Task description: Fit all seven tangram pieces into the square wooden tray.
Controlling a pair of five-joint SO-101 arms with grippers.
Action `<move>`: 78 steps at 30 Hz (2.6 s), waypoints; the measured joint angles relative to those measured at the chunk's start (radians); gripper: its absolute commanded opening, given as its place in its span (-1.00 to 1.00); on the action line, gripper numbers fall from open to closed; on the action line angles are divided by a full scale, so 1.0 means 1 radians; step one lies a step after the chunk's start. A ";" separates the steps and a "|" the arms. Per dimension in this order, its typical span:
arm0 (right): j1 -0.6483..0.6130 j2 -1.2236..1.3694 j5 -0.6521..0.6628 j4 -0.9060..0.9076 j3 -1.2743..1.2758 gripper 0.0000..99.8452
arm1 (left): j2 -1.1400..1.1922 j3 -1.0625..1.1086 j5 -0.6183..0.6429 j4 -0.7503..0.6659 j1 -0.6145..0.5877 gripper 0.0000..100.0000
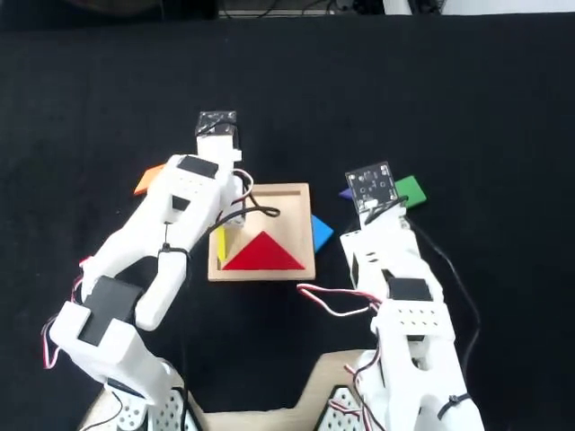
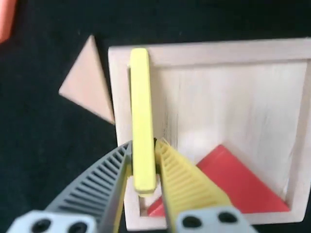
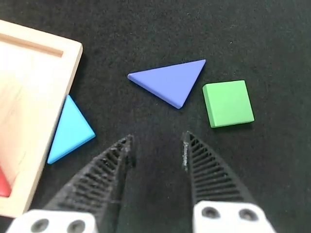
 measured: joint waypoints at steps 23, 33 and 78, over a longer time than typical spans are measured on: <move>0.000 0.000 0.000 0.000 0.000 -0.68 | 0.003 -0.212 -0.026 0.273 0.038 -0.52; 0.000 0.000 0.000 0.000 0.000 -0.68 | 0.003 -0.255 -0.028 0.276 0.164 -0.52; 0.037 0.000 0.000 -0.037 0.012 -0.96 | 0.265 -0.364 -0.175 0.187 0.118 -0.52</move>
